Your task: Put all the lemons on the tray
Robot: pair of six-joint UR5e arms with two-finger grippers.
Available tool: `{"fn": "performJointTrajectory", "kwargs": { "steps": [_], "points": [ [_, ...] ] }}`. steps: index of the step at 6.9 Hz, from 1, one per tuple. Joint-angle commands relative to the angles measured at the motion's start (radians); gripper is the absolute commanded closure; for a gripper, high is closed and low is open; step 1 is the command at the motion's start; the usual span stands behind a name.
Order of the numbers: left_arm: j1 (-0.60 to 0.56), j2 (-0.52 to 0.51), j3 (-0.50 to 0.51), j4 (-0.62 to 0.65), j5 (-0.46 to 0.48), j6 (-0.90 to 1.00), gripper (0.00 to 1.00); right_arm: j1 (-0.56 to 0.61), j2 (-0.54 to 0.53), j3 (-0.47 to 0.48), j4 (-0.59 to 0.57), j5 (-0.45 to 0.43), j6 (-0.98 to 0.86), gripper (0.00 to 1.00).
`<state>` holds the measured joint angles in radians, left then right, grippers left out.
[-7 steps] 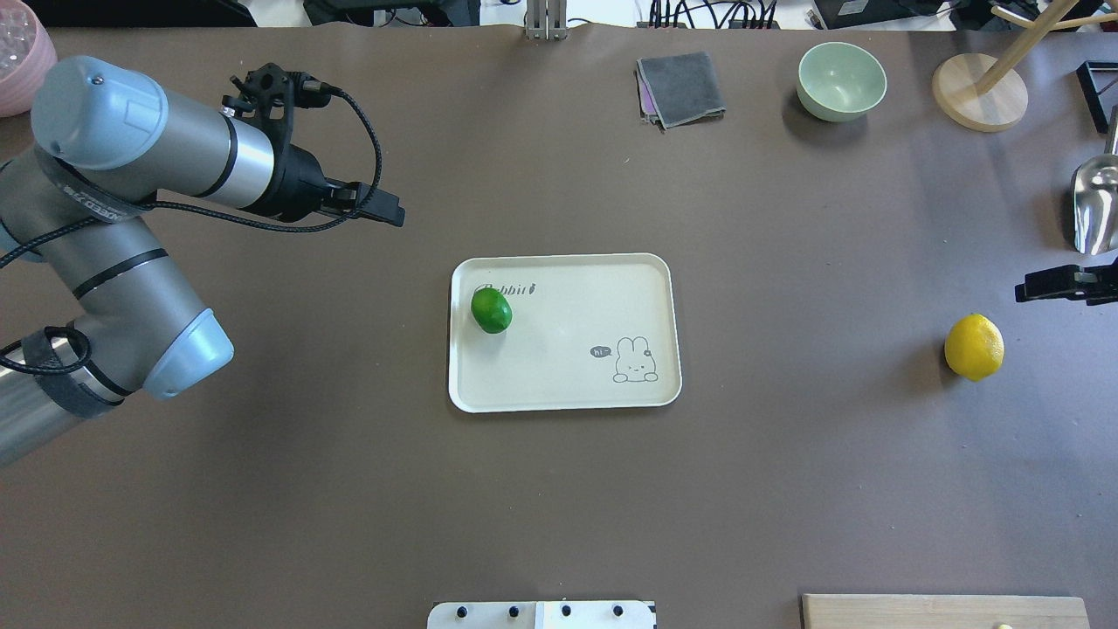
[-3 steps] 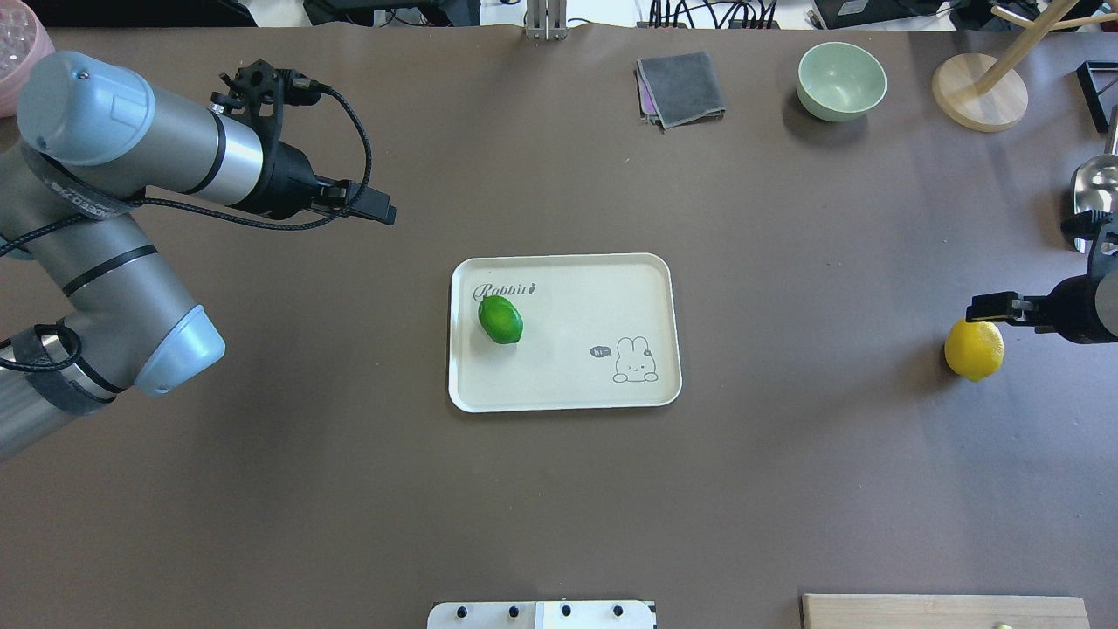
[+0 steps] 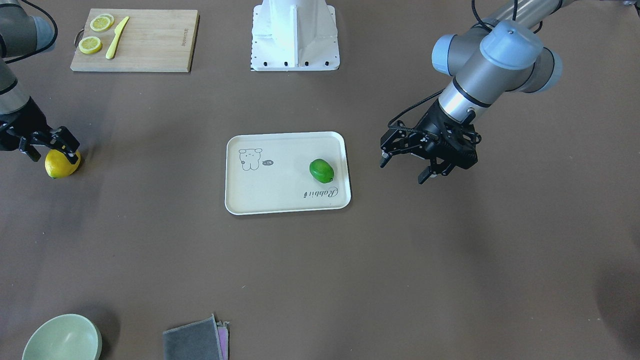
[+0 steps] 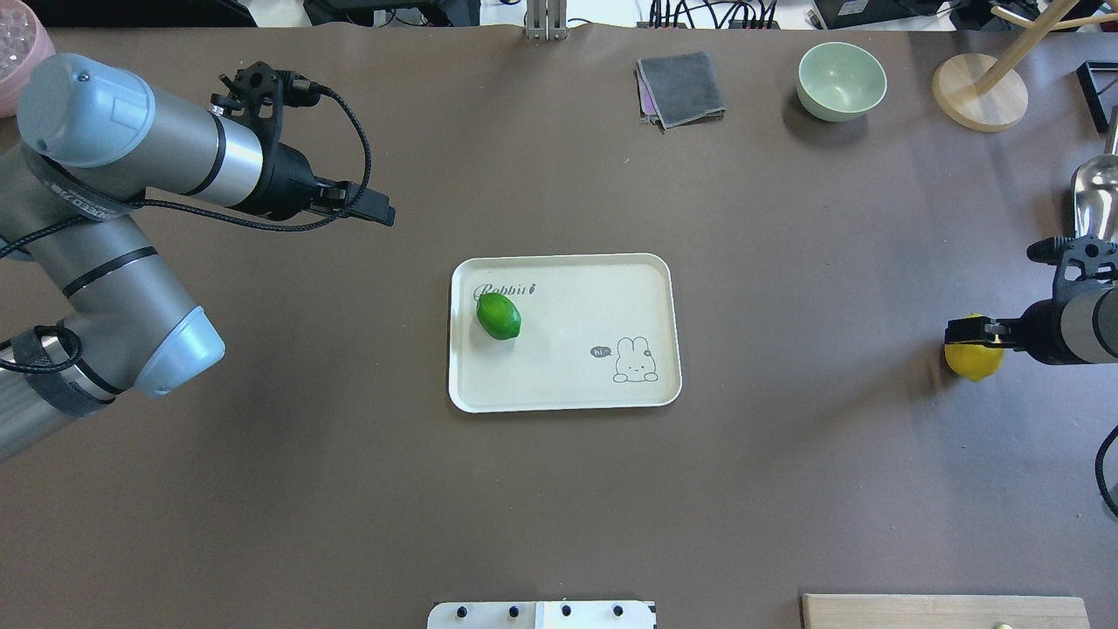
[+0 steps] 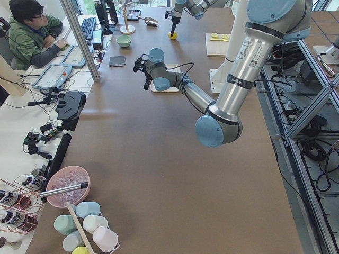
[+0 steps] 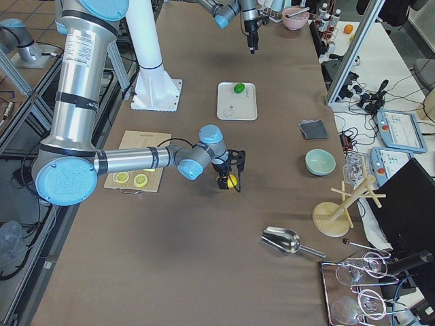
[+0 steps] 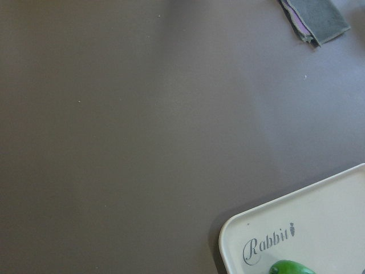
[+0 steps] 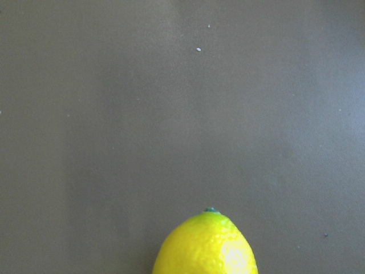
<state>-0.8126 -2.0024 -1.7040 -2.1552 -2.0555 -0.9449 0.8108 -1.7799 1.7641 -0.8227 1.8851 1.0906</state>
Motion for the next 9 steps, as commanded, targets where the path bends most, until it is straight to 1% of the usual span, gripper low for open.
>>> {"fn": "performJointTrajectory", "kwargs": {
  "steps": [1, 2, 3, 4, 5, 6, 7, 8, 9],
  "points": [
    [0.003, 0.002, 0.003, 0.0, 0.003, 0.0, 0.01, -0.01, -0.001, 0.0, 0.0, -0.009, -0.006, 0.87],
    [0.003, 0.002, 0.004, 0.0, 0.003, 0.0, 0.01, -0.01, 0.002, 0.012, 0.0, -0.009, 0.0, 1.0],
    [0.003, 0.002, 0.006, 0.0, 0.005, 0.0, 0.01, 0.001, 0.004, 0.081, -0.012, 0.006, 0.003, 1.0],
    [0.004, 0.002, 0.007, 0.0, 0.005, 0.0, 0.01, 0.008, 0.011, 0.112, -0.025, 0.015, 0.008, 1.0],
    [0.006, 0.002, 0.007, -0.002, 0.005, 0.0, 0.01, 0.008, 0.075, 0.115, -0.076, 0.015, 0.008, 1.0],
    [0.004, 0.002, 0.007, -0.002, 0.005, 0.0, 0.01, 0.004, 0.193, 0.118, -0.196, 0.011, 0.008, 1.0],
    [0.006, 0.002, 0.009, -0.002, 0.005, 0.0, 0.01, -0.025, 0.321, 0.118, -0.334, 0.005, 0.015, 1.0],
    [0.007, 0.002, 0.009, -0.002, 0.005, 0.0, 0.01, -0.071, 0.411, 0.12, -0.433, -0.026, 0.017, 1.0],
    [0.007, 0.001, 0.012, -0.002, 0.003, 0.0, 0.01, -0.118, 0.497, 0.118, -0.528, -0.076, 0.044, 1.0]
  ]
}}
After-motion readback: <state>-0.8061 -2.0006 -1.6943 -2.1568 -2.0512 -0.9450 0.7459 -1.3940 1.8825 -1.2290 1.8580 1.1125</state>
